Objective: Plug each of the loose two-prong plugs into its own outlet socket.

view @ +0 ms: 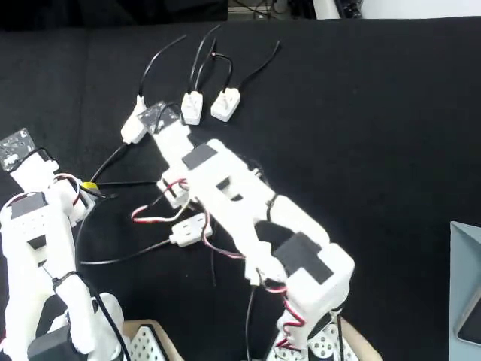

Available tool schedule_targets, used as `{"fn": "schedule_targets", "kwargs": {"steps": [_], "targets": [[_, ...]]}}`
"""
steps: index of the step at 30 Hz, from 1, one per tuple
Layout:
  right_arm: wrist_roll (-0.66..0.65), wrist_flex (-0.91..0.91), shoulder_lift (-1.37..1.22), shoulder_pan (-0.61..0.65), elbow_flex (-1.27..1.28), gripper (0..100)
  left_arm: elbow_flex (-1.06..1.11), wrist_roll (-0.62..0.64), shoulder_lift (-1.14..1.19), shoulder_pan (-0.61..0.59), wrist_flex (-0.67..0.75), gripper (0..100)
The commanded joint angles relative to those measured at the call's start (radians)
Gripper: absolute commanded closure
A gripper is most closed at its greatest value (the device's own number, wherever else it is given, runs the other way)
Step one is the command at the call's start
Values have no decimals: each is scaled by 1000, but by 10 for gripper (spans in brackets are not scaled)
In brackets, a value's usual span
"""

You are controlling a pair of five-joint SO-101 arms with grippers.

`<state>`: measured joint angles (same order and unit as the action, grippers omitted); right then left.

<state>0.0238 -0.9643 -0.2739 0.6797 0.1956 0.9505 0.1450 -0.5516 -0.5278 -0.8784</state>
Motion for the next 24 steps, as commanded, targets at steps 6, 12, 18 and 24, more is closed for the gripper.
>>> {"fn": "schedule_targets", "kwargs": {"steps": [6, 12, 18, 24], "targets": [[-6, 6, -70, 17, -61, 838, -5, 2, -23, 13, 15, 730], [0, -74, -91, 49, -101, 842, -5, 2, -23, 13, 15, 730], [0, -114, -96, 46, -130, 854, -5, 2, -23, 13, 15, 730], [0, -87, -94, 49, -145, 978, -5, 2, -23, 13, 15, 730]]}}
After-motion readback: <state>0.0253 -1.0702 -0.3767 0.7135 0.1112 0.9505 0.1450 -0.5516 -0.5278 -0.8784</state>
